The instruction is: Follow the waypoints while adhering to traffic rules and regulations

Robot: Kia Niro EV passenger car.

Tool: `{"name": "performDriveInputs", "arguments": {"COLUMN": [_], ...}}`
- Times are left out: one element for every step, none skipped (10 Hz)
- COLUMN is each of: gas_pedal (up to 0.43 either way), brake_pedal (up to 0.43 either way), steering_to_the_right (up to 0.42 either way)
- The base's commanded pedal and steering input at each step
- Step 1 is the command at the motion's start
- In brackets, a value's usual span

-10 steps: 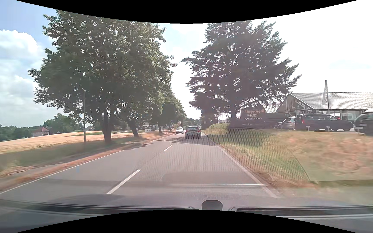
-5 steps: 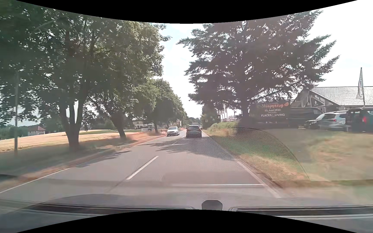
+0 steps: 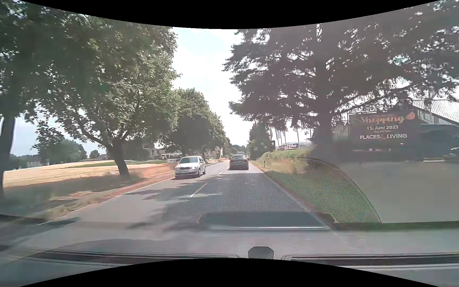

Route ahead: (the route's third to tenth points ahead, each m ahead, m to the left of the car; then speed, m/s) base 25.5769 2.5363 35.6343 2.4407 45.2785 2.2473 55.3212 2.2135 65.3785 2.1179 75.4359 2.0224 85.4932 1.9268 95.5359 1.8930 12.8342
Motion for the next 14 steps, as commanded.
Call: {"name": "performDriveInputs", "arguments": {"gas_pedal": [0.177,0.177,0.15,0.15,0.15,0.15,0.15,0.15,0.15,0.15,0.15,0.15,0.15,0.15], "brake_pedal": [0.0,0.0,0.0,0.0,0.0,0.0,0.0,0.0,0.0,0.0,0.0,0.0,0.0,0.0], "steering_to_the_right": [-0.002,-0.002,-0.002,-0.002,-0.002,-0.002,-0.002,-0.002,-0.002,-0.002,-0.002,-0.002,-0.001,0.0]}}
